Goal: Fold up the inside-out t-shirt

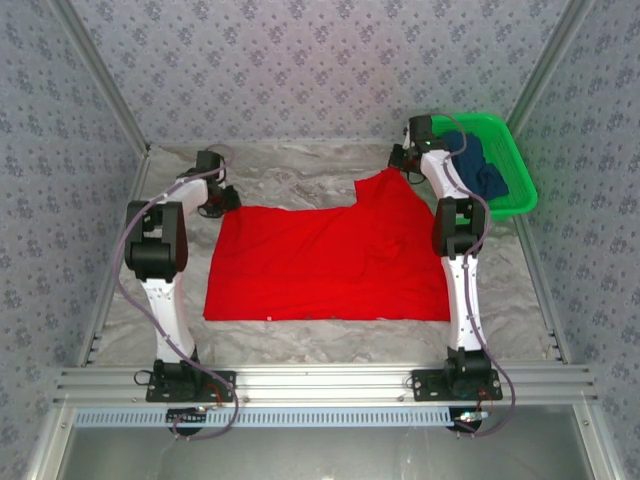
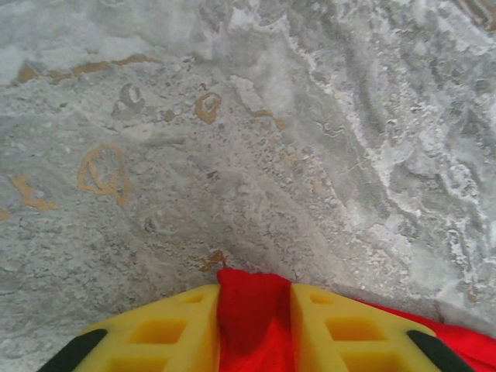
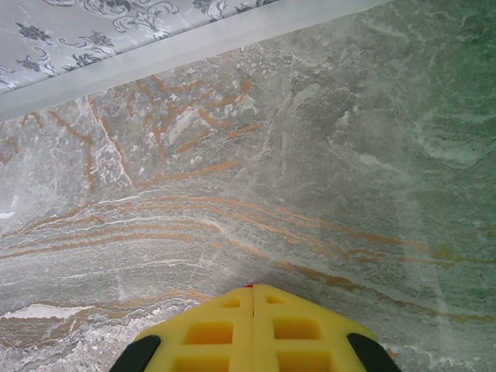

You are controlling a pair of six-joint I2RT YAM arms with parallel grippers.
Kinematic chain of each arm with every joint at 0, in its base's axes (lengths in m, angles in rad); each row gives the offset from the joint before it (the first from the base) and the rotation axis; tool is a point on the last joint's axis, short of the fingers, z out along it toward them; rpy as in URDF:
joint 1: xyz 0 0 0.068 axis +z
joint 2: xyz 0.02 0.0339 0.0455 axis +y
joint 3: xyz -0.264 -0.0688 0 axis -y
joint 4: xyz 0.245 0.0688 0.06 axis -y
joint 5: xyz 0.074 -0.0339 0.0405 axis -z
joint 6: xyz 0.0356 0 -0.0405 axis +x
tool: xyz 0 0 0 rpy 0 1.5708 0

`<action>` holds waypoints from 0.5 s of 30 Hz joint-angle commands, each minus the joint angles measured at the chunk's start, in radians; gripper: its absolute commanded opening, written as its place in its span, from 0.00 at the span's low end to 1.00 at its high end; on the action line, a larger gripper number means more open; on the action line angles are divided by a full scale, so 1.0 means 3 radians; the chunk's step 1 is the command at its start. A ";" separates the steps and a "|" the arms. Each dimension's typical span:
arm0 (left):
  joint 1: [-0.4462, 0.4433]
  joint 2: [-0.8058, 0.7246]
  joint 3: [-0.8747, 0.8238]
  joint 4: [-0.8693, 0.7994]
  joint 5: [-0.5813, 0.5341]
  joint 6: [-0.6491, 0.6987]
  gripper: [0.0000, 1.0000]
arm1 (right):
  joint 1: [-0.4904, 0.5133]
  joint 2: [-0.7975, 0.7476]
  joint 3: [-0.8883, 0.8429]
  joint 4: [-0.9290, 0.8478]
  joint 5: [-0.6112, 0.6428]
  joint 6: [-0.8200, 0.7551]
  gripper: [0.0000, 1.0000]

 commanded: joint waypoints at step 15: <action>0.0101 -0.0084 0.0098 -0.0025 0.0143 -0.0045 0.01 | -0.0090 -0.0526 -0.0178 0.0167 -0.0282 -0.0102 0.00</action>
